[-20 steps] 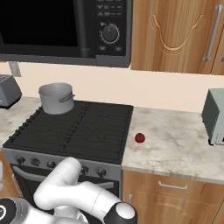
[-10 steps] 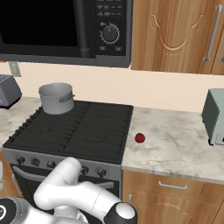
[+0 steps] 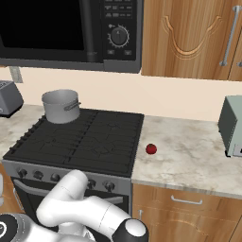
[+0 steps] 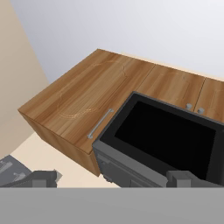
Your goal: Turn on the burner for the pot on the stove. Wait thirty seconds for the pot to heat up. Then add the tomato to the pot.
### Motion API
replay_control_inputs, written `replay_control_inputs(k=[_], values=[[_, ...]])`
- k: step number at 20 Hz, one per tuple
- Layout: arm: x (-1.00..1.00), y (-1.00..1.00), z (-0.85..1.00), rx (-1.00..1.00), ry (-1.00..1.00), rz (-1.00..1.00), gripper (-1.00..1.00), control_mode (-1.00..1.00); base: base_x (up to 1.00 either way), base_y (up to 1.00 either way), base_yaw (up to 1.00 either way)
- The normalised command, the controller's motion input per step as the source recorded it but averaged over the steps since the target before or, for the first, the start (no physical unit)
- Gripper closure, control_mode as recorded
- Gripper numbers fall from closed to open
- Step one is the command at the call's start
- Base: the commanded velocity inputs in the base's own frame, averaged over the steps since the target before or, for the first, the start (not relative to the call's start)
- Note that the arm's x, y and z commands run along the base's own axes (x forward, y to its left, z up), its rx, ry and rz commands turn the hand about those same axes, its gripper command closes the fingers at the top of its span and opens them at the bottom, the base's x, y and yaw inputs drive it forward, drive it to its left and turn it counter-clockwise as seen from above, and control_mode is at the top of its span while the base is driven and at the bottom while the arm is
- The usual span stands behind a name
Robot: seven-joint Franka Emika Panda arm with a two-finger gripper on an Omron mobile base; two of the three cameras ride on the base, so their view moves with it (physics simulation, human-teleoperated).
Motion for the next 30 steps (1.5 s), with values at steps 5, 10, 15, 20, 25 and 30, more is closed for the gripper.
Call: replay_control_inputs(k=[5,10,15,20,25,30], values=[[0.0,0.0,0.0,0.0,0.0,0.0,-1.0,-1.0,0.0,0.0,0.0],[0.0,0.0,0.0,0.0,0.0,0.0,-1.0,-1.0,0.0,0.0,0.0],[0.0,0.0,0.0,0.0,0.0,0.0,-1.0,-1.0,0.0,0.0,0.0],[0.0,0.0,0.0,0.0,0.0,0.0,-1.0,-1.0,0.0,0.0,0.0],[0.0,0.0,0.0,0.0,0.0,0.0,-1.0,-1.0,0.0,0.0,0.0],[0.0,0.0,0.0,0.0,0.0,0.0,-1.0,-1.0,0.0,0.0,0.0]])
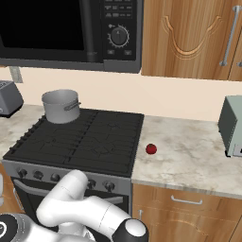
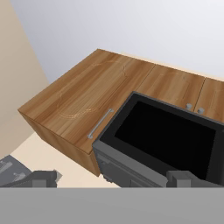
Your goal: Turn on the burner for the pot on the stove. Wait thirty seconds for the pot to heat up. Then add the tomato to the pot.
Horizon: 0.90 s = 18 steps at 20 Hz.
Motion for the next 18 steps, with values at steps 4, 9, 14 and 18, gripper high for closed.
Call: replay_control_inputs(k=[4,9,14,18], values=[[0.0,0.0,0.0,0.0,0.0,0.0,-1.0,-1.0,0.0,0.0,0.0],[0.0,0.0,0.0,0.0,0.0,0.0,-1.0,-1.0,0.0,0.0,0.0],[0.0,0.0,0.0,0.0,0.0,0.0,-1.0,-1.0,0.0,0.0,0.0],[0.0,0.0,0.0,0.0,0.0,0.0,-1.0,-1.0,0.0,0.0,0.0]])
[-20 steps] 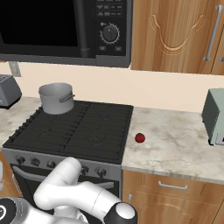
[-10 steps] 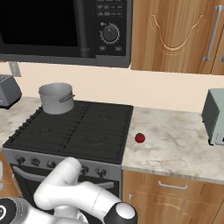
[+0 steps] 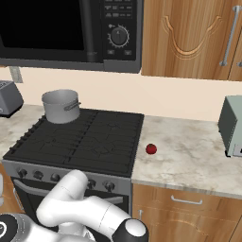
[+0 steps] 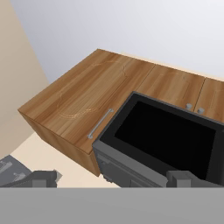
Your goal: Turn on the burner for the pot on the stove. Wait thirty seconds for the pot to heat up. Then add the tomato to the pot.
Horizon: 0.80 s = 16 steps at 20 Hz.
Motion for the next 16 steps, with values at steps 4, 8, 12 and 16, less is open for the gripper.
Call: replay_control_inputs(k=[4,8,12,16], values=[[0.0,0.0,0.0,0.0,0.0,0.0,-1.0,-1.0,0.0,0.0,0.0],[0.0,0.0,0.0,0.0,0.0,0.0,-1.0,-1.0,0.0,0.0,0.0],[0.0,0.0,0.0,0.0,0.0,0.0,-1.0,-1.0,0.0,0.0,0.0],[0.0,0.0,0.0,0.0,0.0,0.0,-1.0,-1.0,0.0,0.0,0.0]])
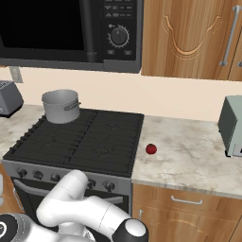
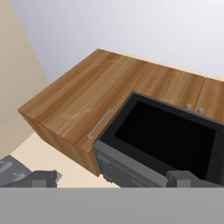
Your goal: Turn on the burner for the pot on the stove. Wait thirty seconds for the pot to heat up. Then add the tomato to the pot.
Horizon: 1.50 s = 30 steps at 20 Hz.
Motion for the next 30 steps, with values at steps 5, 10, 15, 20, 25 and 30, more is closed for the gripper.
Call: replay_control_inputs(k=[5,10,15,20,25,30], values=[[0.0,0.0,0.0,0.0,0.0,0.0,-1.0,-1.0,0.0,0.0,0.0],[0.0,0.0,0.0,0.0,0.0,0.0,-1.0,-1.0,0.0,0.0,0.0],[0.0,0.0,0.0,0.0,0.0,0.0,-1.0,-1.0,0.0,0.0,0.0],[0.0,0.0,0.0,0.0,0.0,0.0,-1.0,-1.0,0.0,0.0,0.0],[0.0,0.0,0.0,0.0,0.0,0.0,-1.0,-1.0,0.0,0.0,0.0],[0.0,0.0,0.0,0.0,0.0,0.0,-1.0,-1.0,0.0,0.0,0.0]])
